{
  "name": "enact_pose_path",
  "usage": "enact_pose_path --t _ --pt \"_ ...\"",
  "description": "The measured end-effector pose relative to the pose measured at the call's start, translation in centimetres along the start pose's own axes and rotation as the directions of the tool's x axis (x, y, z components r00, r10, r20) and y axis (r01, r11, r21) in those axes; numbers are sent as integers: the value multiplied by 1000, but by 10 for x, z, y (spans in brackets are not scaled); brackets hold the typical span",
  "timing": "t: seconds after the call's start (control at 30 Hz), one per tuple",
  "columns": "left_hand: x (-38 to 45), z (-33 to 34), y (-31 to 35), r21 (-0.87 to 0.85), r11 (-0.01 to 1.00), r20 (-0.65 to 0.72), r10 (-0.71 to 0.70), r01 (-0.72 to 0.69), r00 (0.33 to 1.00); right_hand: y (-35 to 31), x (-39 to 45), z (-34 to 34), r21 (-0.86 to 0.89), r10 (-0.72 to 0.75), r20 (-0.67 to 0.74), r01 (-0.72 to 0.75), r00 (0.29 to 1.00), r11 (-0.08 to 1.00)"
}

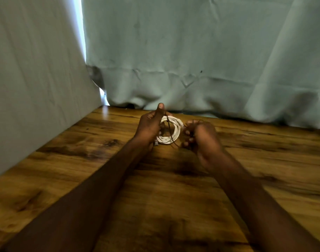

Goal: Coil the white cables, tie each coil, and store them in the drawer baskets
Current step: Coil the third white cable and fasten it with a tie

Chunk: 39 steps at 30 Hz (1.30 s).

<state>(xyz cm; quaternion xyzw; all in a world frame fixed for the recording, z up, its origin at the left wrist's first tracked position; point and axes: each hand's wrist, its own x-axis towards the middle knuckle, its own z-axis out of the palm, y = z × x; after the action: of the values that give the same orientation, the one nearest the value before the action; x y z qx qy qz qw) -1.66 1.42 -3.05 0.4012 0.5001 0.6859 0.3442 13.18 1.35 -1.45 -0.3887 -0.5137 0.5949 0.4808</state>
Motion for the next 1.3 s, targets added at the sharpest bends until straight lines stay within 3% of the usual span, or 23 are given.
enact_pose_path --t 0.07,0.13,0.23,0.33,0.4,0.63,1.0,1.1,1.3 --pt "2 -1 -1 -37 998 14 -41 42 999 18 4 4 -279 -132 -45 115 990 954" --pt "2 0 0 -67 993 11 -96 97 995 26 5 3 -392 -274 -9 249 962 886" --pt "0 1 4 -177 964 48 -193 199 980 22 3 -2 -575 -518 62 455 853 680" --pt "-2 2 9 -356 836 326 -307 417 894 23 7 -8 -688 -610 70 481 789 543" --pt "-4 3 11 -400 780 418 -311 480 854 28 11 -10 -721 -607 49 448 793 528" --pt "-3 8 2 -413 859 344 -161 303 925 27 14 -11 -690 -569 -134 336 811 641" --pt "-4 12 -1 -357 902 254 -158 244 954 16 8 -14 -808 -610 164 460 776 369" --pt "-5 15 -1 -345 911 235 -150 227 960 15 8 -16 -813 -600 122 427 790 396" --pt "-3 19 -9 -212 971 41 -102 108 994 12 2 -5 -770 -494 129 401 860 497"
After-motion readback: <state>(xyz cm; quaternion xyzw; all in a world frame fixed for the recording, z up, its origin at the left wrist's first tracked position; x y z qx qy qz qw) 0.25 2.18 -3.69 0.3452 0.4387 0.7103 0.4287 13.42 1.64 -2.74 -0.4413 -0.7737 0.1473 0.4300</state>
